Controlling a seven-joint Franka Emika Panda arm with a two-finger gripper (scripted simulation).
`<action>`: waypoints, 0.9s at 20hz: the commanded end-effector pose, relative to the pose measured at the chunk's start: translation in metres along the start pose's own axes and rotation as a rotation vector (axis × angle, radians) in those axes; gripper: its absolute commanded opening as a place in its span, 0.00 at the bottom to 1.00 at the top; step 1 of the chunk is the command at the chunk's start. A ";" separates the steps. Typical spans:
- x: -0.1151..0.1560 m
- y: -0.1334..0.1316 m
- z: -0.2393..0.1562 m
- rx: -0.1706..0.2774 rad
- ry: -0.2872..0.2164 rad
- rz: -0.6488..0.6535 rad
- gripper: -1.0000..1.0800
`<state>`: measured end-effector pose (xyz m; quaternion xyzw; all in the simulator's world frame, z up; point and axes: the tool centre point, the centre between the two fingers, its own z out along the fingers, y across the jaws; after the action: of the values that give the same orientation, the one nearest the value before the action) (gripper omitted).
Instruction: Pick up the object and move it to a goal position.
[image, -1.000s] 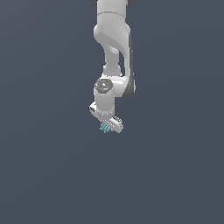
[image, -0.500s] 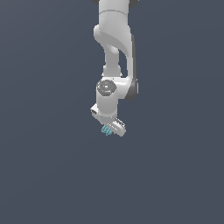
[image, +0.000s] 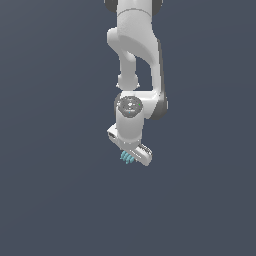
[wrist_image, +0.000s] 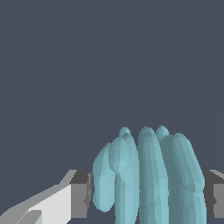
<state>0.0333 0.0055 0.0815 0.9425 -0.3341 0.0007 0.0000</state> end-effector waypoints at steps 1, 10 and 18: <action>0.007 -0.014 -0.006 0.000 0.000 0.000 0.00; 0.030 -0.059 -0.025 -0.001 -0.001 0.000 0.00; 0.045 -0.086 -0.037 -0.001 -0.001 0.000 0.00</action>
<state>0.1178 0.0427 0.1164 0.9425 -0.3341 0.0002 0.0001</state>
